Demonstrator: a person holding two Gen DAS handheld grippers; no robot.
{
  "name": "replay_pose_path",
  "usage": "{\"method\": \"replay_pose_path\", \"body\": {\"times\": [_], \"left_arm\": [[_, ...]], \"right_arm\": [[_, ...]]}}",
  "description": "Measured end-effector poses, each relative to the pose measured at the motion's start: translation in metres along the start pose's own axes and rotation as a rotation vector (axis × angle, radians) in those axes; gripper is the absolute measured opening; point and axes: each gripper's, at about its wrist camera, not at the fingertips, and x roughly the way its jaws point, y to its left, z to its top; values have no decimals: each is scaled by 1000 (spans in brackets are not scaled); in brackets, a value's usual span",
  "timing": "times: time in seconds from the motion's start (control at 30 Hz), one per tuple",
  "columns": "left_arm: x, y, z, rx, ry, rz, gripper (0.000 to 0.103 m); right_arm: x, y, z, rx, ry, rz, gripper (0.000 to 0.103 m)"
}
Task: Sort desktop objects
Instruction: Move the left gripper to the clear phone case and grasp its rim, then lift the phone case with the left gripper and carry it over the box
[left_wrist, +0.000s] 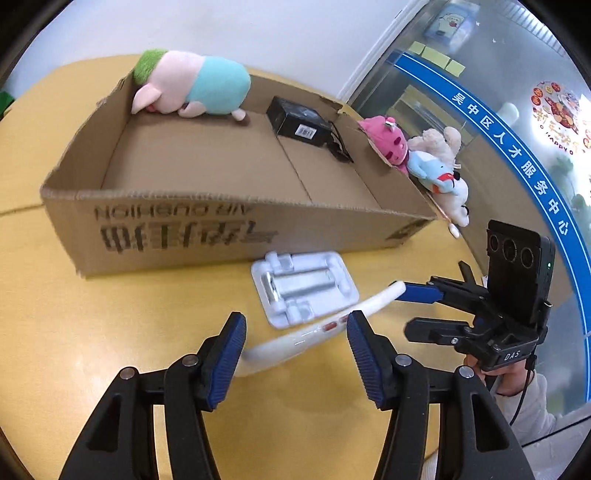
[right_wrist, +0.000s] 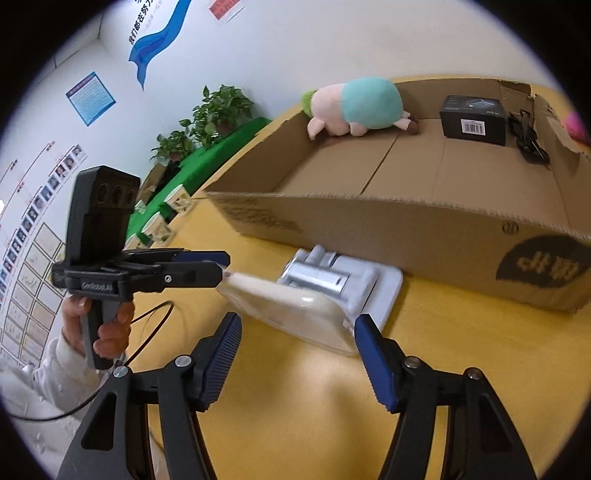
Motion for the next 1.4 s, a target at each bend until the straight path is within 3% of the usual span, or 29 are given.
{"method": "replay_pose_path", "body": {"times": [0.17, 0.27, 0.53, 0.8, 0.83, 0.9, 0.97, 1.03, 1.07, 1.23, 1.4], "left_arm": [[0, 8, -18, -55, 27, -21, 60], [1, 11, -26, -75, 55, 3, 60], [-4, 12, -35, -90, 62, 0, 60], [14, 25, -40, -117, 114, 69, 58], [16, 26, -40, -115, 121, 78, 56], [16, 25, -40, -88, 113, 95, 51], [19, 24, -40, -82, 120, 108, 38], [22, 24, -42, -84, 135, 105, 13], [24, 23, -43, -81, 145, 106, 9], [21, 13, -48, -33, 130, 156, 6], [3, 6, -42, -31, 79, 112, 5]], "right_arm": [[-4, -1, -17, 22, 22, -11, 64], [-9, -5, -22, 56, 14, -25, 64], [-12, 10, -14, 8, -1, -28, 64], [12, 4, -37, 18, 95, -193, 63], [14, 5, -39, 20, 97, -192, 62], [21, 9, -43, 12, 112, -213, 50], [24, 14, -46, -22, 95, -263, 42], [24, 15, -46, -24, 84, -294, 29], [25, 13, -46, -15, 80, -302, 17], [26, 16, -42, -41, 84, -357, 13], [16, 14, -32, -13, 34, -346, 10]]}}
